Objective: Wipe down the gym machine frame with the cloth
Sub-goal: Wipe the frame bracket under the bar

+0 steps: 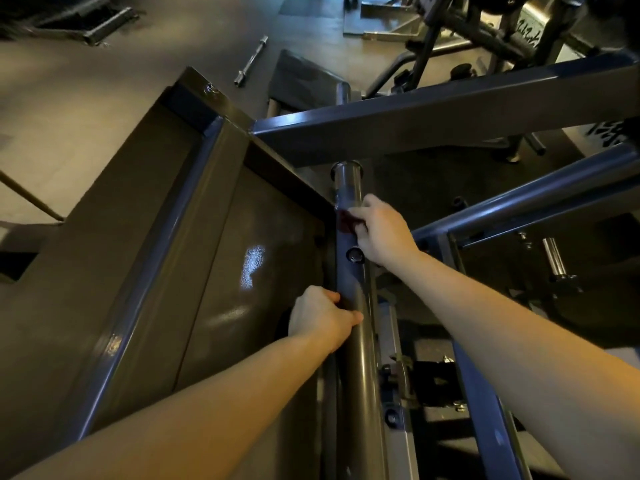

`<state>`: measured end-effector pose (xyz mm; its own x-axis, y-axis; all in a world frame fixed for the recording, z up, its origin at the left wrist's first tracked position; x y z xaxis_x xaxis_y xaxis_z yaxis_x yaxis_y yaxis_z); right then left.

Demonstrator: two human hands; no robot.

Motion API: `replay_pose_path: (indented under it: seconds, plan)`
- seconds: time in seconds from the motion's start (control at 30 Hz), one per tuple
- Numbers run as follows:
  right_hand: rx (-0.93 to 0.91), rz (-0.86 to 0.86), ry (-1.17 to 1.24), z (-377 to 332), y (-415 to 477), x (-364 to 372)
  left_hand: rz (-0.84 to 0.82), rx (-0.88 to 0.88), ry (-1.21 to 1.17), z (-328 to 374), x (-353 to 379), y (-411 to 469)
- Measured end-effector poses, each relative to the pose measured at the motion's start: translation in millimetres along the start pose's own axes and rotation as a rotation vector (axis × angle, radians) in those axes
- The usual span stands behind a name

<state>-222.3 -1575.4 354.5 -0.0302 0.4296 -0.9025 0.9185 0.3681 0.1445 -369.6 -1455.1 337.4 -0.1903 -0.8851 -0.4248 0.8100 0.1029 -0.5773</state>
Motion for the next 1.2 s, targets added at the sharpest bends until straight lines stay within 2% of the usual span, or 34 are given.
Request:
replay_pose_path:
  seconds: [0.07, 0.13, 0.3, 0.37, 0.5, 0.67, 0.8, 0.87, 1.0, 1.1, 1.2]
  plan:
    - [0.163, 0.069, 0.048, 11, 26, 3, 0.004, -0.002, -0.003, -1, 0, 0]
    - [0.224, 0.096, 0.106, 14, 31, 8, 0.008, 0.000, -0.005, 0, 0, 0]
    - [0.008, -0.074, 0.149, 3, -37, 0, 0.011, 0.014, 0.010, 3, -2, -2]
    - [-0.026, -0.088, 0.136, 2, -53, -2, -0.004, 0.013, 0.021, 4, -2, -3]
    - [-0.009, -0.028, 0.054, 1, -22, 0, -0.003, 0.012, 0.019, 3, -1, -2]
    - [0.137, 0.058, -0.016, 6, 39, 7, -0.019, 0.007, 0.025, -2, 1, 3]
    - [0.123, 0.113, -0.045, -1, 24, 13, -0.022, 0.007, 0.046, -1, 2, 6]
    - [0.095, 0.049, -0.001, -1, -2, 12, -0.015, 0.002, 0.058, 0, 1, 5]
    - [0.117, -0.183, 0.178, -9, -66, -5, -0.030, 0.014, 0.051, 4, -2, -2]
    - [0.154, -0.332, 0.081, -20, -81, -22, -0.066, 0.025, 0.029, 10, -7, -16]
    - [0.284, -0.226, 0.162, -29, -88, -46, -0.061, 0.004, -0.046, 19, -17, -27]
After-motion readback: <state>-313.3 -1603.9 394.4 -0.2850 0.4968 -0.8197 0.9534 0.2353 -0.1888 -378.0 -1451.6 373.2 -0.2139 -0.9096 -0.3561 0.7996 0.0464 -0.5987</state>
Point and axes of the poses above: each hand's wrist, its own y-axis towards the middle knuckle, its own x-axis out of the palm, z = x × y, the point moved 4 cm from there along y, towards the middle knuckle, and after that the axes turned 2 degrees about y, right-handed, at the moved point
